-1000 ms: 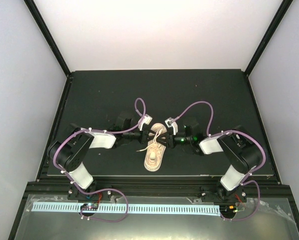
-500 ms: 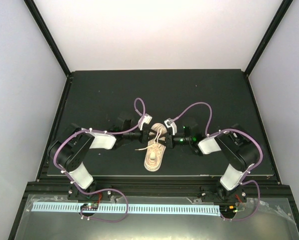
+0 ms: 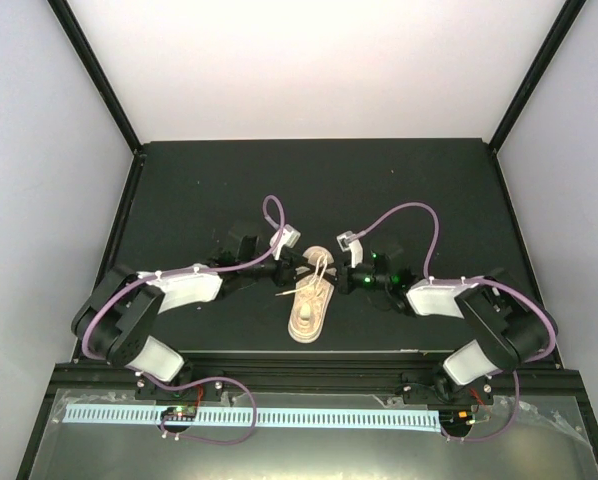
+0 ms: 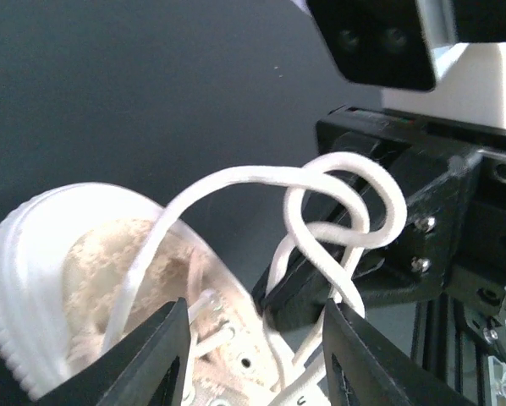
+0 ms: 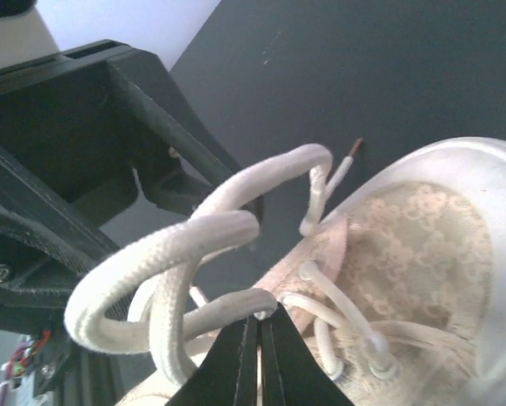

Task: Tie the shoes

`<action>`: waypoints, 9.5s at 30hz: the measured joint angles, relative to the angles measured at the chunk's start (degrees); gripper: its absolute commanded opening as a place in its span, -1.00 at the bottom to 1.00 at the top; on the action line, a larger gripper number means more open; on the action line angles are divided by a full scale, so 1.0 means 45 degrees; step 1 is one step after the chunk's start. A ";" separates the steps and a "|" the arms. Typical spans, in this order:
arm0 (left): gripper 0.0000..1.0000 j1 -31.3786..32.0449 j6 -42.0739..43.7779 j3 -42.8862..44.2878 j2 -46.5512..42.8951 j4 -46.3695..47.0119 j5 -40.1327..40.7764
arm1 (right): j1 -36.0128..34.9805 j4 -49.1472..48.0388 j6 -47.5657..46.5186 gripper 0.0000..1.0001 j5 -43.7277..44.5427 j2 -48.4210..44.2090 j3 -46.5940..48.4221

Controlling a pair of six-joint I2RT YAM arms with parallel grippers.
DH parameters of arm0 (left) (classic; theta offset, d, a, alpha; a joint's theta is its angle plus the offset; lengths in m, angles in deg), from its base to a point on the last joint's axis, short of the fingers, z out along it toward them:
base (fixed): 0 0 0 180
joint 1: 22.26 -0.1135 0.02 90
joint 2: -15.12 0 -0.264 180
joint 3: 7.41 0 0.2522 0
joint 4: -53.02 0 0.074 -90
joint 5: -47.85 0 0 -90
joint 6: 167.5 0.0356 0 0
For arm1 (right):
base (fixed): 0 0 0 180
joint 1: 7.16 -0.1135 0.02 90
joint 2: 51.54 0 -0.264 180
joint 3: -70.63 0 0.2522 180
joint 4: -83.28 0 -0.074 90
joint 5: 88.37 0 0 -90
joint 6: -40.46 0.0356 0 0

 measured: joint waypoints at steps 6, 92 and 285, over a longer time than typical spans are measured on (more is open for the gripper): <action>-0.02 -0.0185 0.1214 0.0345 -0.0602 -0.2263 0.1443 | 0.0000 0.1768 -0.0661 -0.97 0.1263 -0.0942 0.0000; -0.97 -0.2807 -0.2730 -0.2968 -0.7359 -0.6028 0.8344 | 0.2079 0.9709 0.1744 -0.97 1.2250 -0.9729 -0.1744; 0.11 0.0350 -0.0243 0.1379 -0.0534 -0.6067 1.0006 | 0.1224 0.1889 -0.2215 -0.97 -0.1001 -0.0277 0.0889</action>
